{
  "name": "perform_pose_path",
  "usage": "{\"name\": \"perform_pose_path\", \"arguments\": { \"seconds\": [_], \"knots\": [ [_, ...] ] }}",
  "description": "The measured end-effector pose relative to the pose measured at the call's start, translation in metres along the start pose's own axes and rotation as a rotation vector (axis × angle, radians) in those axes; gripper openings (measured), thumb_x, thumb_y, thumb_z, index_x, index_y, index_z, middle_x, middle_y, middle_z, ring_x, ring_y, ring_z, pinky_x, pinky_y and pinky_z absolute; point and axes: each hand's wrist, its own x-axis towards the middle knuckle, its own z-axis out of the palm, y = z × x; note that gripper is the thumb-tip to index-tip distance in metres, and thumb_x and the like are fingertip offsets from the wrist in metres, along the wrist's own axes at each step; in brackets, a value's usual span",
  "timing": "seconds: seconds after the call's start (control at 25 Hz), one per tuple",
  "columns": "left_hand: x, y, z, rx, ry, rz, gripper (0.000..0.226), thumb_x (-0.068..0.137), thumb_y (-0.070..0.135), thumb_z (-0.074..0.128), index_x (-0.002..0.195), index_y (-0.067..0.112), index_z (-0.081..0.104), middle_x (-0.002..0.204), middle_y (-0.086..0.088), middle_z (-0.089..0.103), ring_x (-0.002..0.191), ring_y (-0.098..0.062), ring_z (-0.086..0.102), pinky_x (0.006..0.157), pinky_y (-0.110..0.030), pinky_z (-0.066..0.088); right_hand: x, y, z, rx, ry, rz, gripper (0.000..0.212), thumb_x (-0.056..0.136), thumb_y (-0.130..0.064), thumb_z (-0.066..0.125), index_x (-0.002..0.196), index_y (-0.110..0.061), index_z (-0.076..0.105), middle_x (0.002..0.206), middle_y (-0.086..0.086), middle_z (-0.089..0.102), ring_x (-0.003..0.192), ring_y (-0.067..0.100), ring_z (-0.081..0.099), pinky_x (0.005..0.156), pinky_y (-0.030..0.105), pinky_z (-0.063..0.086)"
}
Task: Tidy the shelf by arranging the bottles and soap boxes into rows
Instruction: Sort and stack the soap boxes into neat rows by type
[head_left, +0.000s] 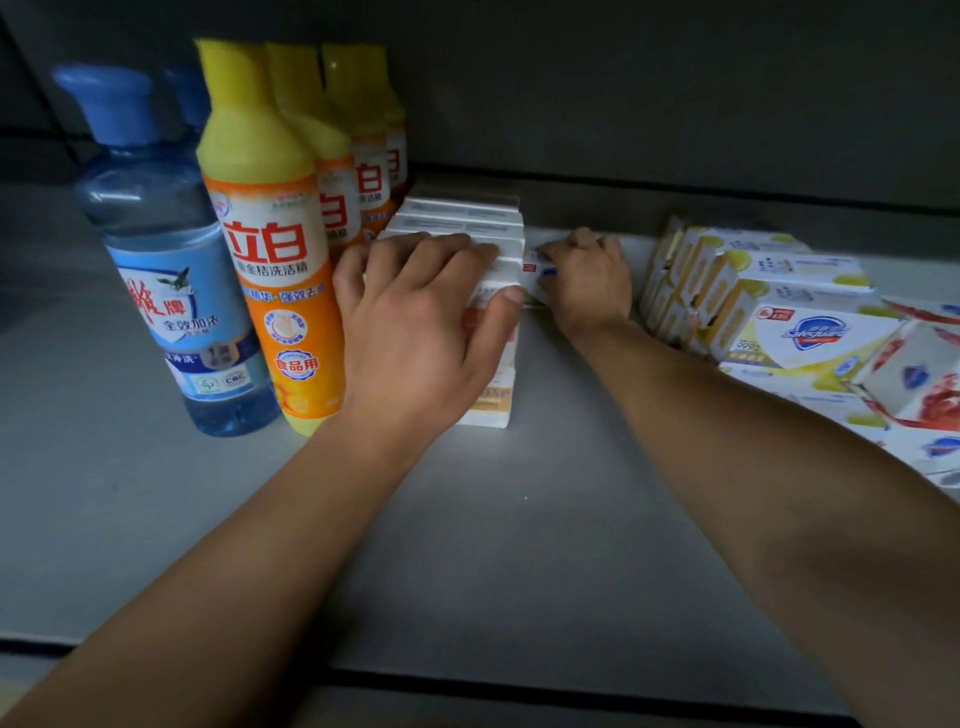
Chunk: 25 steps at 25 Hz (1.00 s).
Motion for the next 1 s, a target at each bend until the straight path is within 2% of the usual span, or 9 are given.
{"name": "perform_pose_path", "arguments": {
  "seconds": [0.16, 0.32, 0.52, 0.64, 0.8, 0.92, 1.0],
  "knots": [
    [0.0, -0.001, 0.002, 0.002, 0.022, 0.011, 0.049, 0.097, 0.053, 0.034, 0.124, 0.026, 0.064, 0.127, 0.007, 0.063, 0.119, -0.022, 0.05, 0.104, -0.041, 0.023, 0.0, -0.002, -0.002, -0.009, -0.012, 0.012, 0.042, 0.089, -0.026, 0.06, 0.13, -0.019, 0.059, 0.127, 0.011, 0.055, 0.116, 0.035, 0.046, 0.096, 0.041, 0.039],
    [0.0, -0.002, 0.002, 0.031, 0.006, 0.015, 0.048, 0.096, 0.053, 0.035, 0.123, 0.026, 0.064, 0.127, 0.006, 0.063, 0.119, -0.023, 0.049, 0.104, -0.043, 0.024, -0.017, -0.014, -0.031, -0.003, -0.097, 0.052, 0.049, 0.091, -0.038, 0.054, 0.134, -0.016, 0.05, 0.132, 0.013, 0.053, 0.121, 0.036, 0.047, 0.099, 0.041, 0.04],
    [0.003, 0.004, -0.011, 0.087, -0.145, 0.025, 0.051, 0.092, 0.054, 0.041, 0.13, 0.025, 0.058, 0.135, 0.003, 0.057, 0.125, -0.027, 0.044, 0.106, -0.046, 0.023, -0.102, -0.021, -0.095, 0.143, -0.078, 0.005, 0.049, 0.09, -0.046, 0.053, 0.13, -0.018, 0.055, 0.13, 0.007, 0.055, 0.121, 0.033, 0.049, 0.094, 0.038, 0.043],
    [0.009, 0.009, -0.026, 0.088, -0.215, 0.028, 0.053, 0.09, 0.053, 0.051, 0.133, 0.023, 0.055, 0.138, -0.002, 0.055, 0.128, -0.031, 0.044, 0.107, -0.048, 0.027, -0.168, -0.007, -0.123, 0.209, -0.113, 0.019, 0.048, 0.09, -0.047, 0.055, 0.13, -0.022, 0.055, 0.131, 0.003, 0.055, 0.123, 0.028, 0.048, 0.099, 0.036, 0.04],
    [-0.007, 0.046, -0.043, -0.083, -0.184, 0.107, 0.05, 0.084, 0.044, 0.054, 0.125, 0.016, 0.063, 0.126, -0.008, 0.063, 0.116, -0.032, 0.053, 0.1, -0.043, 0.041, -0.237, 0.036, -0.154, 0.247, -0.165, 0.117, 0.046, 0.088, -0.046, 0.058, 0.127, -0.022, 0.058, 0.127, 0.002, 0.058, 0.119, 0.024, 0.053, 0.098, 0.032, 0.041],
    [-0.034, 0.078, -0.037, -0.234, -0.262, 0.139, 0.046, 0.082, 0.035, 0.062, 0.121, 0.011, 0.066, 0.119, -0.011, 0.066, 0.109, -0.035, 0.056, 0.096, -0.04, 0.045, -0.27, 0.062, -0.164, 0.224, -0.202, 0.166, 0.041, 0.087, -0.048, 0.058, 0.121, -0.024, 0.062, 0.124, -0.001, 0.062, 0.117, 0.023, 0.055, 0.097, 0.031, 0.043],
    [-0.047, 0.096, -0.025, -0.306, -0.352, 0.13, 0.043, 0.084, 0.03, 0.067, 0.123, 0.012, 0.064, 0.121, -0.01, 0.066, 0.111, -0.034, 0.058, 0.097, -0.038, 0.045, -0.283, 0.079, -0.165, 0.154, -0.262, 0.198, 0.047, 0.089, -0.051, 0.056, 0.125, -0.022, 0.06, 0.128, 0.001, 0.059, 0.121, 0.025, 0.051, 0.101, 0.034, 0.042]
  ]
}}
